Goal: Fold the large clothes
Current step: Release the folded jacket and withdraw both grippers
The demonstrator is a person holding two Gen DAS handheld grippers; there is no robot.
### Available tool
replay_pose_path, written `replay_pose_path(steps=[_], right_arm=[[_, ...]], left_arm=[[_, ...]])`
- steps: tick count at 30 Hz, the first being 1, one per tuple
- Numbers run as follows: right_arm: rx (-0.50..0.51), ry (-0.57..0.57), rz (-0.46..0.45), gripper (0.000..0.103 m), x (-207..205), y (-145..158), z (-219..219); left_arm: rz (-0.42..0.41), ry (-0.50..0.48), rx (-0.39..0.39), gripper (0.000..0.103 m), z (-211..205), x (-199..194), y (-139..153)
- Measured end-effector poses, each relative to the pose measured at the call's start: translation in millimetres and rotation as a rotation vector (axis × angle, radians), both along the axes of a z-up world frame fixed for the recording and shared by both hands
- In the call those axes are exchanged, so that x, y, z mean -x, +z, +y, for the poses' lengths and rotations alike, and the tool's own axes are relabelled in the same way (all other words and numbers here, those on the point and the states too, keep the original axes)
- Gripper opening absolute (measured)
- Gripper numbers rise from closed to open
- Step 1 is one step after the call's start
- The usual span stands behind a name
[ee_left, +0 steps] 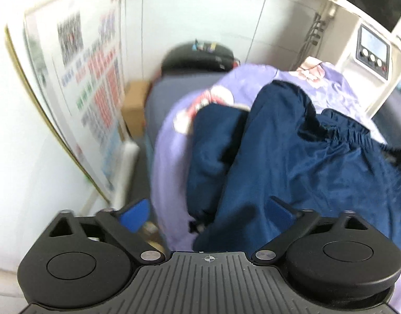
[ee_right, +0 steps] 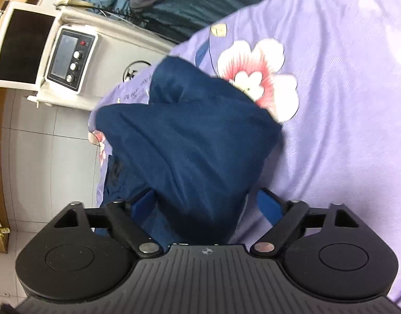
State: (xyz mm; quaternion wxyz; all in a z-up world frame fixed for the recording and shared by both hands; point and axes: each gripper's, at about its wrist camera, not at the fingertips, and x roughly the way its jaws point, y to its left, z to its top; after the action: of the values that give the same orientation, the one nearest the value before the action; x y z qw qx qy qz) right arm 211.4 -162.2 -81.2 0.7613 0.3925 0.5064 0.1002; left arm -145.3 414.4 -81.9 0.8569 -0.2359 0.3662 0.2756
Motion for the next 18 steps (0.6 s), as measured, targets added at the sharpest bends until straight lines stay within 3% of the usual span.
replay_pose_path(steps=[2, 4, 7, 9, 14, 18], right_arm=[[-0.008, -0.025, -0.013, 0.093, 6, 5, -8], [-0.001, -0.049, 0.000, 0.093, 15, 7, -18], [0.110, -0.024, -0.002, 0.093, 29, 12, -20], [0.239, 0.054, -0.012, 0.093, 39, 20, -7], [0.550, 0.368, -0.114, 0.097, 76, 38, 63], [0.679, 0.584, -0.179, 0.097, 99, 52, 122]], left_arm=[[0.035, -0.017, -0.009, 0.103, -7, -5, 4], [0.079, -0.040, 0.032, 0.103, -14, -12, 4], [0.117, -0.087, 0.060, 0.103, -37, -19, 0], [0.150, -0.130, 0.024, 0.103, -60, -26, -1], [0.237, -0.310, -0.104, 0.103, -122, -52, 10], [0.308, -0.382, -0.176, 0.103, -146, -69, 28]])
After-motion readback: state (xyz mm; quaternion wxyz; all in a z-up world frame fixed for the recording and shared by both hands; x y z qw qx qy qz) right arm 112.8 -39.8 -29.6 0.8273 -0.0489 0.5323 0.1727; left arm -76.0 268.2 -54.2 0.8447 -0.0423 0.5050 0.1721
